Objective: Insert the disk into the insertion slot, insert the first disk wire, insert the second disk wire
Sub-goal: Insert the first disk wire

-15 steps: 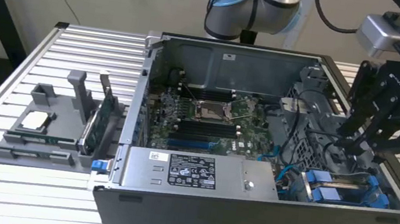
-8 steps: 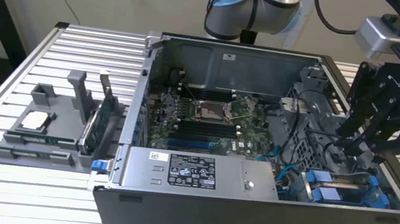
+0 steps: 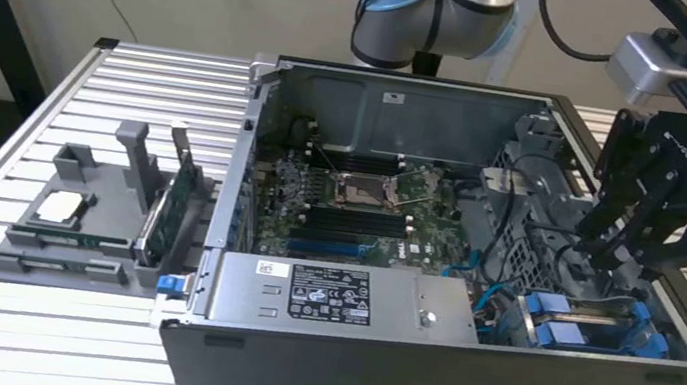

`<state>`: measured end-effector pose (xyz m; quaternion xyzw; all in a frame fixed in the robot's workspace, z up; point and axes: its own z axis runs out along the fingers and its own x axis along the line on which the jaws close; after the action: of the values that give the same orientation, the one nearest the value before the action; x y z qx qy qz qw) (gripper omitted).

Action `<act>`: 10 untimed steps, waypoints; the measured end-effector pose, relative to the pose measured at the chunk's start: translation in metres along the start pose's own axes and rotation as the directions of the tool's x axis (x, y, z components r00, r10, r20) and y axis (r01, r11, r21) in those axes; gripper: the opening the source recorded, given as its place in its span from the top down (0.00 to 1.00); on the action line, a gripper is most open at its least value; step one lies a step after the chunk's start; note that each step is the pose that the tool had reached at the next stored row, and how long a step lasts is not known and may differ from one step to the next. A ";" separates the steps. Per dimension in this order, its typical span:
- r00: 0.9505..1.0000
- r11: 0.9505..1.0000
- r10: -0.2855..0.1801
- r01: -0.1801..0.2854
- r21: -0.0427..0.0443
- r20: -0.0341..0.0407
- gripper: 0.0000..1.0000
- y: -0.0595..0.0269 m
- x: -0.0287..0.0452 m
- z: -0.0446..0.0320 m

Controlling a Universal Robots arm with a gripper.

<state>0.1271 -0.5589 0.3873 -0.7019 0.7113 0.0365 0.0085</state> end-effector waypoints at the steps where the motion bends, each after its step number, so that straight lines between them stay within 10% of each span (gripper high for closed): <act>1: 1.000 1.000 0.000 0.000 0.000 0.000 0.59 -0.0001 0.0000 0.0005; 6: 1.000 1.000 0.000 0.000 0.000 0.005 0.59 -0.0004 0.0003 0.0031; 10: 1.000 1.000 -0.001 0.001 0.000 0.029 0.59 -0.0005 0.0003 0.0049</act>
<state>0.1274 -0.5589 0.3824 -0.7016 0.7107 0.0469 0.0188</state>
